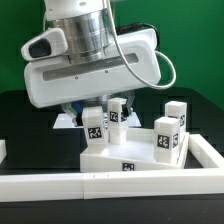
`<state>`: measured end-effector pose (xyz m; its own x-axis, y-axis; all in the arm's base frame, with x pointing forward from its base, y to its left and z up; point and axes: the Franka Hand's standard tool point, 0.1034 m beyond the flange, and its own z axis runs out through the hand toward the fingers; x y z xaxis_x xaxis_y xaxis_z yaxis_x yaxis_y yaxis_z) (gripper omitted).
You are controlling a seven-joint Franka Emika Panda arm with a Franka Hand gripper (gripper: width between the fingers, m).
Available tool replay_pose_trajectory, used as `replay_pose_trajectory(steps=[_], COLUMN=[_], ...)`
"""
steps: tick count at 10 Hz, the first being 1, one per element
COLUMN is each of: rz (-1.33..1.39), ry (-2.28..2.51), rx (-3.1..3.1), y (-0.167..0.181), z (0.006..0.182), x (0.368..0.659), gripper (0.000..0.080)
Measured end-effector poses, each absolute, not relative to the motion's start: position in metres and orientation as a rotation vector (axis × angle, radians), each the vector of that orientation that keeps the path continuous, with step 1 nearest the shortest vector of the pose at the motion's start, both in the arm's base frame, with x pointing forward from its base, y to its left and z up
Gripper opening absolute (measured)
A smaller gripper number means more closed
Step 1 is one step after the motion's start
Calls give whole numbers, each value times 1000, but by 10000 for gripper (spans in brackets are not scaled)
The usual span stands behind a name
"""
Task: Assemble square table
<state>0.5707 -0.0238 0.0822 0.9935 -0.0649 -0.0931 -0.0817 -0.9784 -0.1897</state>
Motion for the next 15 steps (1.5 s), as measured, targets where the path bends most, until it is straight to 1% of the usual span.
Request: replay_pose_trajectory(steps=[2, 6, 7, 8, 9, 10, 15], rz=[142, 120, 108, 97, 96, 94, 88], ry=[183, 171, 152, 132, 126, 94, 126], rx=[-2961, -2972, -2976, -2980, -2980, -2980, -2981], y=[-29, -29, -31, -32, -32, -35, -36], z=[85, 87, 86, 85, 85, 84, 83], x=[573, 577, 577, 577, 577, 577, 577], gripper=[649, 649, 626, 626, 439, 291, 291])
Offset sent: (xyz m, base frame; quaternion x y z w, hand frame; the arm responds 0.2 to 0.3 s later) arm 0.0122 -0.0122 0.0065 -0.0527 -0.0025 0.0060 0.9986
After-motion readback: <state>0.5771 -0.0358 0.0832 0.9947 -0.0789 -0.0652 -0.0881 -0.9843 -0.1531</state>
